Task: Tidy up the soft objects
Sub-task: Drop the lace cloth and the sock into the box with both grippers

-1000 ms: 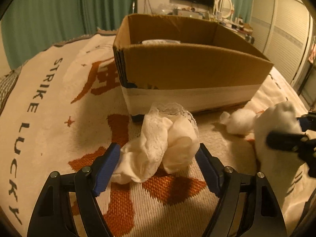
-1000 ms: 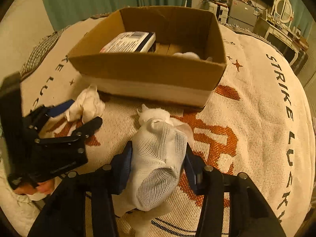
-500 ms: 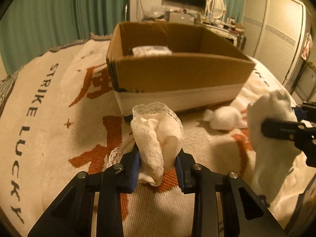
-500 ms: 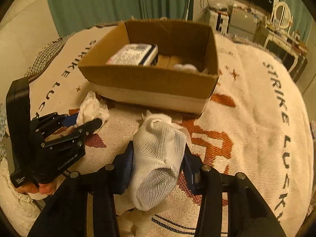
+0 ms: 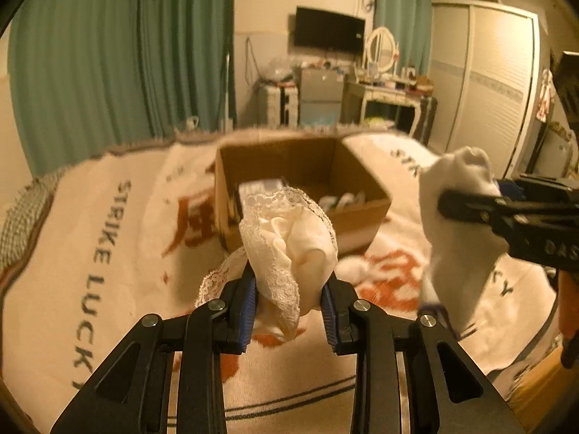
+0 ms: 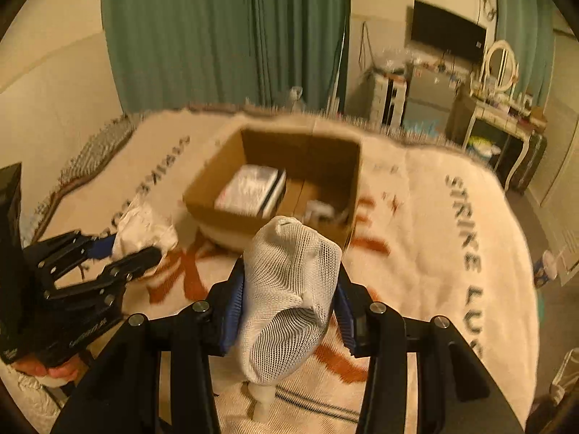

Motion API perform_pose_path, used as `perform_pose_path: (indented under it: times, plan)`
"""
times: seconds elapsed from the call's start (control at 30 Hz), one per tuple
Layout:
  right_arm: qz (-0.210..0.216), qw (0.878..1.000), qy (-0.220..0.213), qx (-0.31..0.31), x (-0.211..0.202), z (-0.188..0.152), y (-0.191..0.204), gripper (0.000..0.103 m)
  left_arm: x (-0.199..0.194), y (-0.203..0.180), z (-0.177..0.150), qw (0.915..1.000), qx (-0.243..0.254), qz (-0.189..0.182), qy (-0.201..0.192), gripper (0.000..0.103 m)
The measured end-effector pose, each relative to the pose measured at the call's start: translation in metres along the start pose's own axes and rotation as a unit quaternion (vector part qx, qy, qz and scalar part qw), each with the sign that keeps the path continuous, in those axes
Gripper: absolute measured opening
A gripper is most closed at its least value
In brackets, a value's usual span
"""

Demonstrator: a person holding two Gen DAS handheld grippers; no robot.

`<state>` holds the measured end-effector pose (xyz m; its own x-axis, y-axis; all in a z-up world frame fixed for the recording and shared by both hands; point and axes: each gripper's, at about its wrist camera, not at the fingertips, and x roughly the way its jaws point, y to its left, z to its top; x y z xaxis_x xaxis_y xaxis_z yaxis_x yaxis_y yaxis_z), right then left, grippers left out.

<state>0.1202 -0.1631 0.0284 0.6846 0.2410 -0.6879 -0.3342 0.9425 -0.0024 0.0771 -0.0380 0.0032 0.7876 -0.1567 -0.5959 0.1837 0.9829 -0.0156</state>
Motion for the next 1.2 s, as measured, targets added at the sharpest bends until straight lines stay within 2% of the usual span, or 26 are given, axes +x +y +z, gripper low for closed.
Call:
perform_pose_path:
  times: [0.13,0.33,0.43,0.57,0.83,0.87,0.9,0.97,1.1,1.2]
  plan:
    - [-0.012,0.999,-0.036,-0.011,-0.019,0.033,-0.005,0.044,-0.010,-0.001,0.033,0.9997,-0.004,-0.002,-0.023,0.030]
    - [-0.030,0.996,-0.074,-0.027,-0.020,0.084,-0.013,0.044,0.006,0.002,0.075,0.9990,-0.006,-0.002,-0.043,0.030]
    - [-0.036,0.996,-0.072,-0.033,0.001,0.104,-0.018,0.044,0.028,0.002,0.090,0.9992,0.004,0.005,-0.039,0.030]
    - [-0.033,0.998,-0.049,-0.033,0.050,0.117,-0.029,0.044,0.068,0.007,0.099,0.9995,0.010,0.012,-0.027,0.030]
    - [-0.007,1.000,0.009,-0.009,0.158,0.108,-0.055,0.044,0.153,0.013,0.089,0.9984,0.033,0.044,0.017,0.034]
    - [-0.004,1.000,0.014,-0.006,0.169,0.106,-0.058,0.044,0.159,0.012,0.087,0.9980,0.034,0.049,0.023,0.037]
    - [-0.001,1.000,0.016,-0.003,0.176,0.105,-0.060,0.046,0.169,0.014,0.085,0.9975,0.030,0.054,0.034,0.050]
    - [-0.003,1.000,0.020,0.000,0.189,0.101,-0.065,0.049,0.182,0.021,0.083,0.9970,0.009,0.057,0.052,0.066]
    - [-0.004,1.000,0.013,0.007,0.194,0.097,-0.074,0.071,0.188,0.033,0.080,0.9964,-0.027,0.059,0.054,0.067]
    - [-0.002,1.000,0.002,0.005,0.185,0.101,-0.073,0.072,0.178,0.030,0.085,0.9962,-0.024,0.071,0.043,0.067]
